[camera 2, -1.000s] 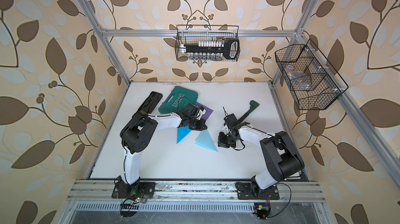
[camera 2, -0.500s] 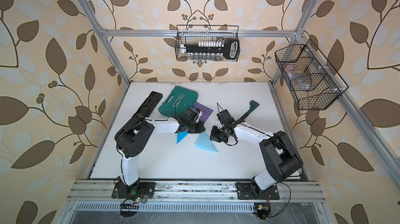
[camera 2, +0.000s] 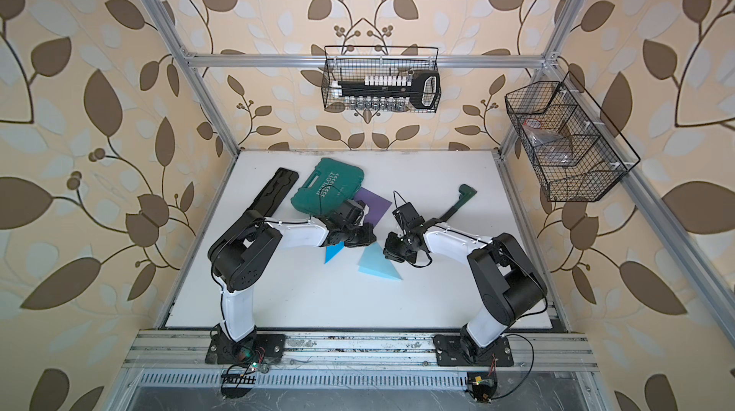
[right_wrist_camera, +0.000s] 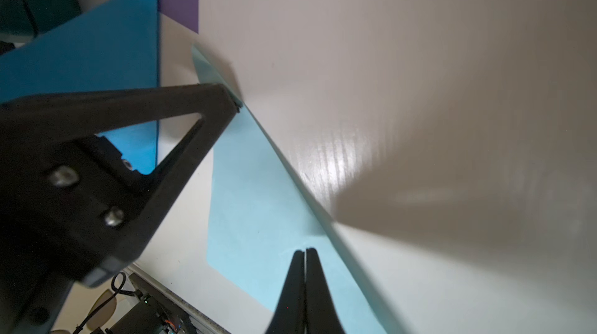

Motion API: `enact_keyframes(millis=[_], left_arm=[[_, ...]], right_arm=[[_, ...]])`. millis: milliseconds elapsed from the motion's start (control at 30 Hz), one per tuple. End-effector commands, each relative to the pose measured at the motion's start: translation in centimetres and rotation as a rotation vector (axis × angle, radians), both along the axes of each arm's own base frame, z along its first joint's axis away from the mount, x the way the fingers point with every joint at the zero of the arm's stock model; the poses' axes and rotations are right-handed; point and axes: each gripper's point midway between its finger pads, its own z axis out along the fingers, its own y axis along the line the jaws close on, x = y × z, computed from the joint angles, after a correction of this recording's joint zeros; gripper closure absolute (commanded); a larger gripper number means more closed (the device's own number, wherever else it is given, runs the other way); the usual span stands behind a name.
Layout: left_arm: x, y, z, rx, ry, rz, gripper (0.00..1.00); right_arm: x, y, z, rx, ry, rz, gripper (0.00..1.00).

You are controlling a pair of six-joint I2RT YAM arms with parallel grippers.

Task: Fold the square paper diagonally
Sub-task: Fold the paper at the center of the board.

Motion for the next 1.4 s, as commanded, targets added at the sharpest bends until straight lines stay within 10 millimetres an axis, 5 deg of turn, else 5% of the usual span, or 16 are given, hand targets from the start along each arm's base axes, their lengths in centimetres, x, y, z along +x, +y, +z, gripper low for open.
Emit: enact_keyframes(millis=[0,500,1367], left_arm=[[-1.8,2.0,-2.3,0.103,0.075,0.010,1.00],[-1.4,2.5,-2.1,0.110,0.075,0.017,1.00],[-0.3,4.5,-1.9,0.135,0.065,0.049,1.00]], right_arm=[[-1.5,-1.0,-1.8,-0.052,0.052,-0.007,1.00],[-6.1,-4.1,-4.4,-0.146,0.134,0.013,1.00],[-9.6,-6.6,-5.5,-0.202,0.185,0.019,1.00]])
